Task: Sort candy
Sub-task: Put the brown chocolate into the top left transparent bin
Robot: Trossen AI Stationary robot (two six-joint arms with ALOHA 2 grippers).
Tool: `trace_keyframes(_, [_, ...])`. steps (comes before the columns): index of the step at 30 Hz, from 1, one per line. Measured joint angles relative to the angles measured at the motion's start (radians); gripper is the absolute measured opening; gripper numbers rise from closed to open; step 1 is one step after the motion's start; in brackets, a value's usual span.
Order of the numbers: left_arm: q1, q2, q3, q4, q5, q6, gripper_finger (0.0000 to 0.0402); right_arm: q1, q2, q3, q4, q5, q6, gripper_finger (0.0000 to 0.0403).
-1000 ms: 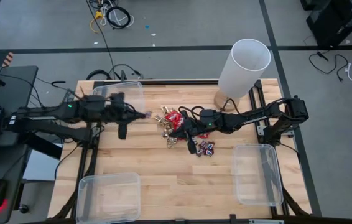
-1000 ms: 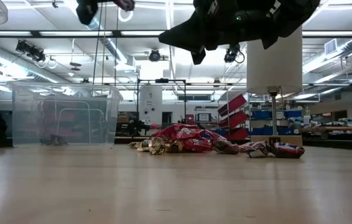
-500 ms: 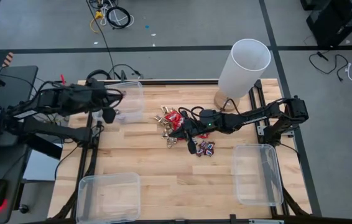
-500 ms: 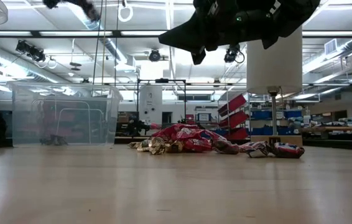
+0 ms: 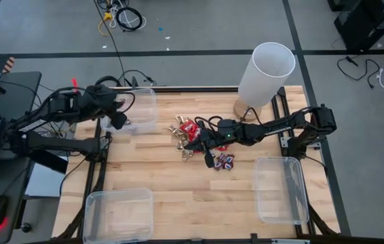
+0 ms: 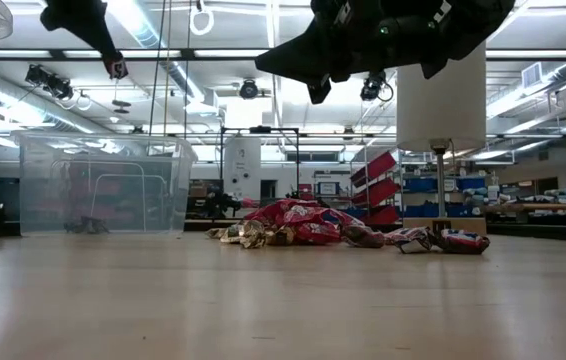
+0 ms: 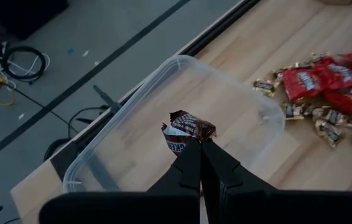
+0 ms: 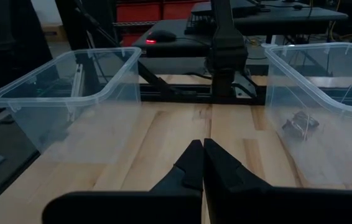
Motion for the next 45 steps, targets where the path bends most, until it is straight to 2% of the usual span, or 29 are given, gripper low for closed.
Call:
trace_keyframes(4, [0.05,0.031,0.0,0.002,0.035,0.048,0.0,0.0,0.0,0.0,0.0,0.0,0.0,0.0])
trace_keyframes(17, [0.24,0.155,0.0,0.031,0.313,0.264,0.0,0.019,0.0,0.0,-0.001,0.0,0.0,0.0])
trace_keyframes(21, [0.316,0.202,0.0,0.03,0.413,0.377,0.0,0.026,0.0,0.0,-0.001,0.0,0.0,0.0])
trace_keyframes(26, [0.381,0.257,0.0,0.007,0.541,0.618,0.0,0.026,0.0,0.0,-0.001,0.0,0.0,0.0])
trace_keyframes(31, [0.423,0.302,0.0,0.0,0.56,0.804,0.0,0.026,0.0,0.0,-0.001,0.0,0.0,0.0])
trace_keyframes(37, [0.489,0.354,0.0,-0.025,0.599,0.917,0.0,0.026,0.0,0.0,-0.001,0.0,0.0,0.0])
trace_keyframes(45, [0.517,0.401,0.0,-0.059,0.646,0.917,0.0,0.026,0.0,0.0,-0.001,0.0,-0.004,0.0])
